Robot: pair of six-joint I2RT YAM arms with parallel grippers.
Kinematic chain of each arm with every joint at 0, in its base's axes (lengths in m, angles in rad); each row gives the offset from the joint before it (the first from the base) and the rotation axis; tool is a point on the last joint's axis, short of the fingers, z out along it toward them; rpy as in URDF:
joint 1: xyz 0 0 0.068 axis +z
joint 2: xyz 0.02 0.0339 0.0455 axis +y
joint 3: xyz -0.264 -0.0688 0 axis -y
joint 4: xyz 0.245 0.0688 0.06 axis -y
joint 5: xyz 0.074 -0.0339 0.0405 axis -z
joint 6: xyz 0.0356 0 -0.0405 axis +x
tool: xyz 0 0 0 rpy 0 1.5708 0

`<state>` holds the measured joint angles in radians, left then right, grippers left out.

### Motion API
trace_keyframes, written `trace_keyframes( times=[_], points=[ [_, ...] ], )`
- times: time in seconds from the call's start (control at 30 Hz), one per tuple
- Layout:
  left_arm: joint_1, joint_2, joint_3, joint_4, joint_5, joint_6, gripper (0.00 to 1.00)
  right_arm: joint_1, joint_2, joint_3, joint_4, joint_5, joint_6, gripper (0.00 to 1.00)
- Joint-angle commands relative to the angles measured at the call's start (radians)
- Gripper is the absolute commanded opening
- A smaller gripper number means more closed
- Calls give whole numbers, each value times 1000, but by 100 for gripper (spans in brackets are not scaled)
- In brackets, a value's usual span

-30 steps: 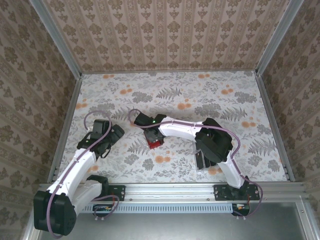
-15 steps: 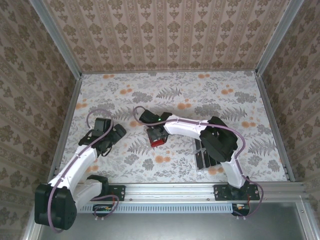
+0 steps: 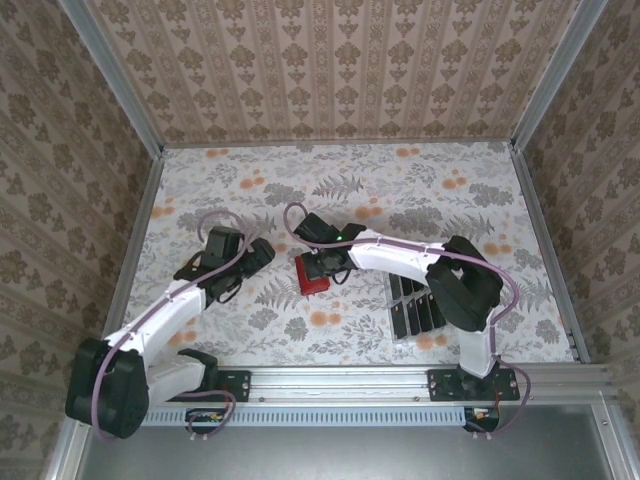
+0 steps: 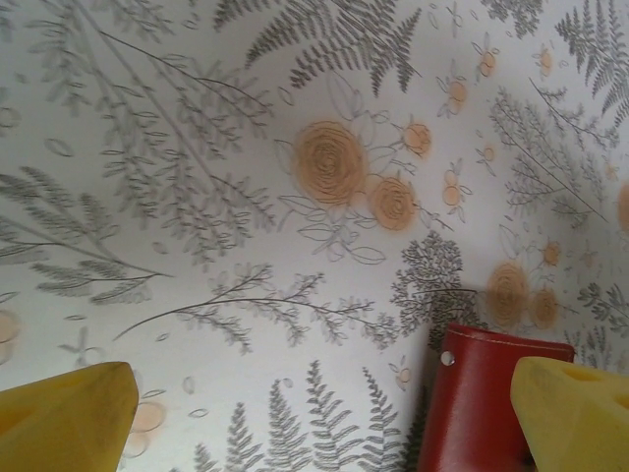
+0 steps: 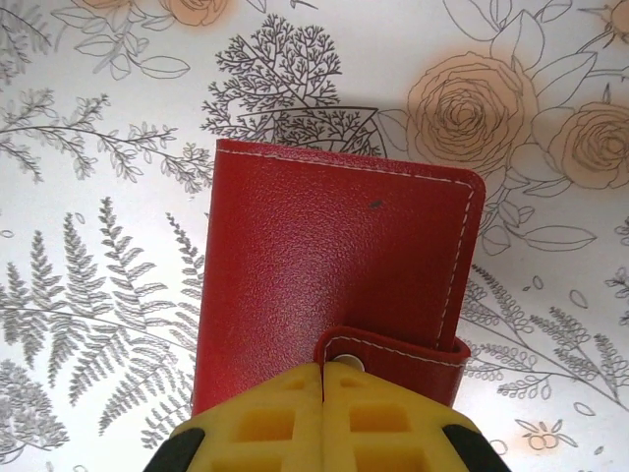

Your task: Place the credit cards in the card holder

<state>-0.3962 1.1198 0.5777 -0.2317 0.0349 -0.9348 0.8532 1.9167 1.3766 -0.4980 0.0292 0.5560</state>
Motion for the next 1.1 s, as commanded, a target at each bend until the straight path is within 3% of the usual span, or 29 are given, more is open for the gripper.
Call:
trace_keyframes(
  times=[0.0,0.8,0.93,1.07],
  points=[
    [-25,50,32,101,41,-35,100,-17,-63,-38,58,-63,49,0],
    [-177,101,-34,484,-3,-150,96,-40,-222,-77,165,-191,147,0],
    [-192,98,-45,515,-7,-157,88,-40,-224,-73,170,-196,152,0],
    [-202,94,-62,549,-11,-163,67,-39,-226,-76,172,-192,154,0]
  ],
)
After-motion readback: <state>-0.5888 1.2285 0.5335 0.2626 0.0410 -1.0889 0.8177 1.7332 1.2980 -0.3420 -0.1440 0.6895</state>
